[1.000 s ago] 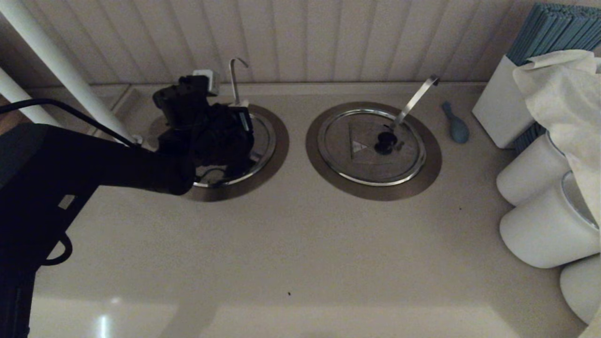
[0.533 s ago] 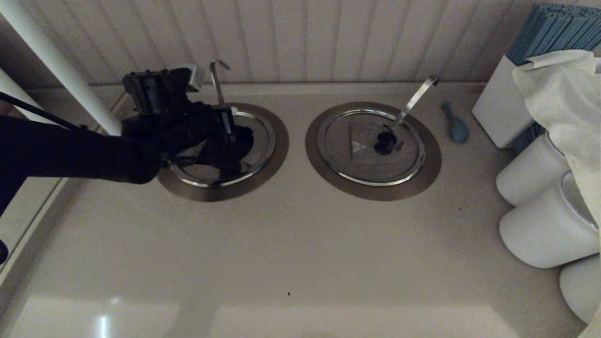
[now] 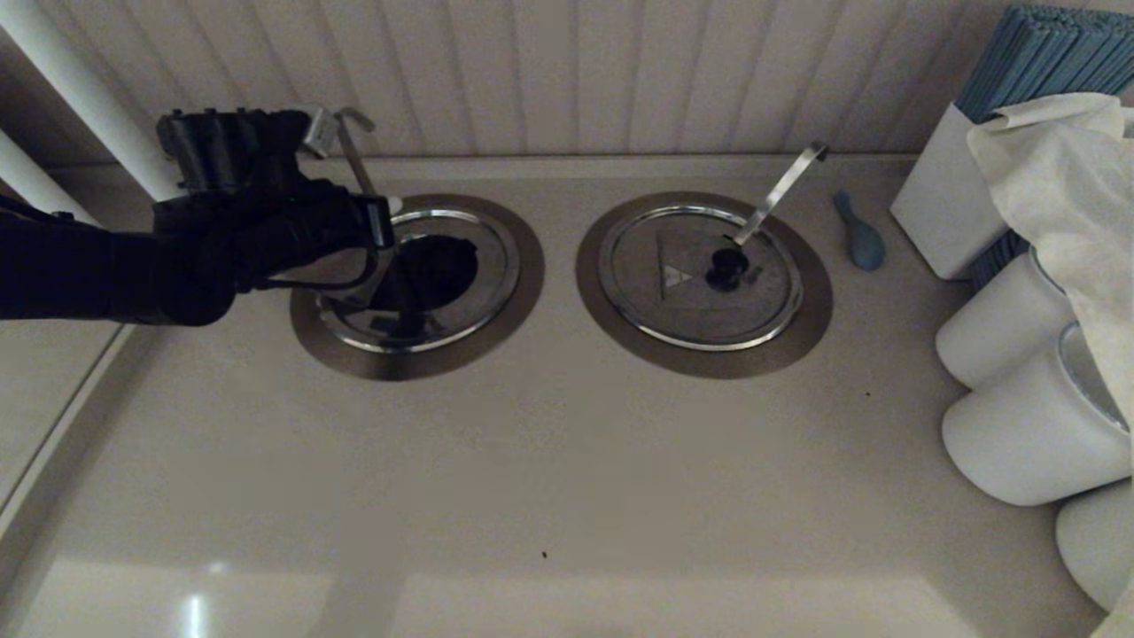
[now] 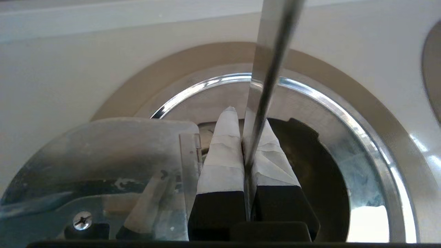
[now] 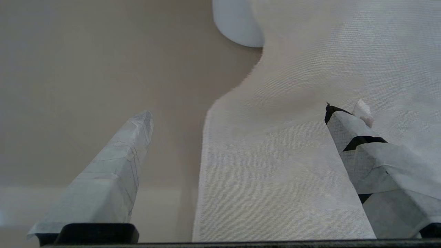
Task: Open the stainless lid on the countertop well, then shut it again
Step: Stir with a spoon
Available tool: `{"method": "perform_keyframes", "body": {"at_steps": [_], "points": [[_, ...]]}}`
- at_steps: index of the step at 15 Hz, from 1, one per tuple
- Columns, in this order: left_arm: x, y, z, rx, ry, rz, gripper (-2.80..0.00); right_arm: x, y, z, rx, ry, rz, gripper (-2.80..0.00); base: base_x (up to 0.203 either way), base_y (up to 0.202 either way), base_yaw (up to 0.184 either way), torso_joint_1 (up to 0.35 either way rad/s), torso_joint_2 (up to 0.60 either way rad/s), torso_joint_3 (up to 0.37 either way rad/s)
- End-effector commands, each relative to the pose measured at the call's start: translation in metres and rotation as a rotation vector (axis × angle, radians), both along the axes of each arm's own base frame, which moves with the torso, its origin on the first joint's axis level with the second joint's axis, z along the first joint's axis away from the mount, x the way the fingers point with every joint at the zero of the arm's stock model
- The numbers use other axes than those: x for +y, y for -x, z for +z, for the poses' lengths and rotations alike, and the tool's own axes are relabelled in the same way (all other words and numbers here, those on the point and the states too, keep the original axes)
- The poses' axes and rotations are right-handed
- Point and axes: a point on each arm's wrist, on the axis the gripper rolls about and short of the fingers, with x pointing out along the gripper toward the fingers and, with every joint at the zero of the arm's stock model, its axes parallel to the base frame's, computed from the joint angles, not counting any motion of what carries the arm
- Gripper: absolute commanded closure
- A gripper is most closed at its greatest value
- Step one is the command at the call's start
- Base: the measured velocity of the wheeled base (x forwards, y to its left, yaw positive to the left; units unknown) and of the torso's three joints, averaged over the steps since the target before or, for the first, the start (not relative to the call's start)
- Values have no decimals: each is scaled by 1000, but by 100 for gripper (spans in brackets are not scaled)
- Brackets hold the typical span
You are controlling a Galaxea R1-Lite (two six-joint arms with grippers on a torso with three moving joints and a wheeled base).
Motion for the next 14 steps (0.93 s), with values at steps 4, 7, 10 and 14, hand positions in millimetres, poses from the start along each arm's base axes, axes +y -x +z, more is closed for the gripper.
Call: {"method": "perform_keyframes", "body": {"at_steps": [4, 7, 10, 14], "points": [[2, 1, 6, -40, 2, 32, 0, 0, 0, 0, 0, 0, 1, -280, 0, 0, 0, 0, 0, 0], [6, 2, 4, -36, -49, 55, 0, 0, 0, 0, 1, 0, 1, -280, 0, 0, 0, 0, 0, 0], [6, 6, 5, 4, -55, 51, 0, 0, 0, 0, 0, 0, 1, -280, 0, 0, 0, 0, 0, 0], [3, 15, 9, 32, -54, 30, 0, 0, 0, 0, 0, 0, 1, -280, 0, 0, 0, 0, 0, 0]]}}
